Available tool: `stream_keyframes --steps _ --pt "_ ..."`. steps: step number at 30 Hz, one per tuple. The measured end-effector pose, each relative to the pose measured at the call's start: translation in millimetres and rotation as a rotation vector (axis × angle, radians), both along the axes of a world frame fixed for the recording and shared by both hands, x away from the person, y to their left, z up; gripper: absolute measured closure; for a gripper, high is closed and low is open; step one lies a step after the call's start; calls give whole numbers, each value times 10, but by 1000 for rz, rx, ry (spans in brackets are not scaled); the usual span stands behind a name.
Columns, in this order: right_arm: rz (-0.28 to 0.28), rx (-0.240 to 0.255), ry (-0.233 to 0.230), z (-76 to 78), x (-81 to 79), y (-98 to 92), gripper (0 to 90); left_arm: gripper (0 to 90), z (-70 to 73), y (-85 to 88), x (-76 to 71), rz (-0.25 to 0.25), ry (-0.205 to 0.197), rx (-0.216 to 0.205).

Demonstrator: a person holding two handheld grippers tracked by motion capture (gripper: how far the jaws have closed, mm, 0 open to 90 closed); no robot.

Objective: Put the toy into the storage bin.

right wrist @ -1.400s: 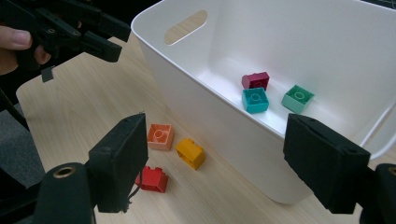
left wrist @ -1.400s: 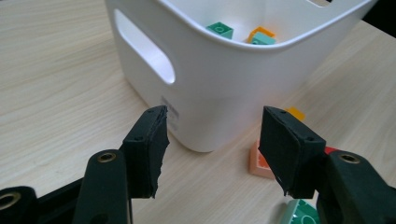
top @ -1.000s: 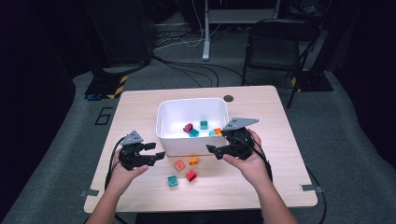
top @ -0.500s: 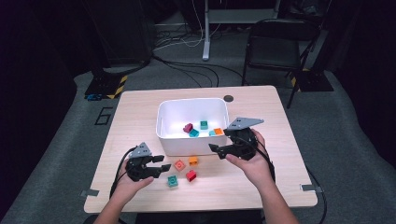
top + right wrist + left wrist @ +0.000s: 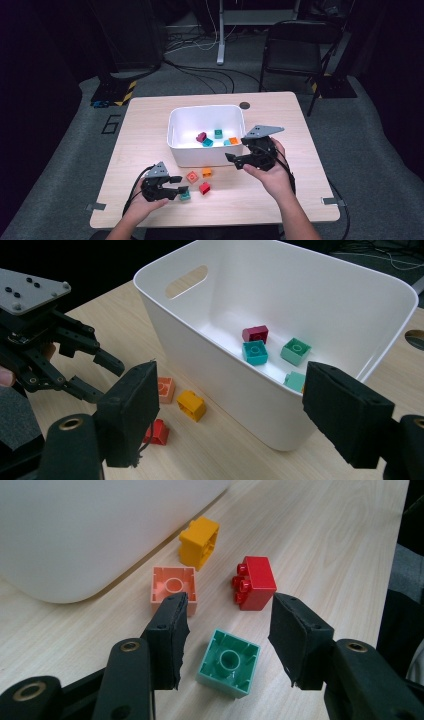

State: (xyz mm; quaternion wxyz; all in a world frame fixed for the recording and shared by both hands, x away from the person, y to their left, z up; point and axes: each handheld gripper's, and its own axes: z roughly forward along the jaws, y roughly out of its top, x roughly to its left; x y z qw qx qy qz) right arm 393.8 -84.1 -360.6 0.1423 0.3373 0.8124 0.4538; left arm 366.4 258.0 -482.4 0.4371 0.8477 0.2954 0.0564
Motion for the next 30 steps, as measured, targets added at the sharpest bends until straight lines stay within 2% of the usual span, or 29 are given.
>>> stream_keyframes --steps 12,15,25,30 --pt "-1 6 5 -5 27 -29 221 480 -116 -10 -24 -18 23 8" --pt "0 9 8 -6 30 -18 221 480 -135 -33 -37 -44 16 42" --pt "2 10 7 -5 35 -22 221 509 -186 -67 -29 -57 24 60" --pt "2 10 8 -7 34 -31 222 561 -232 -123 -29 -80 29 101"
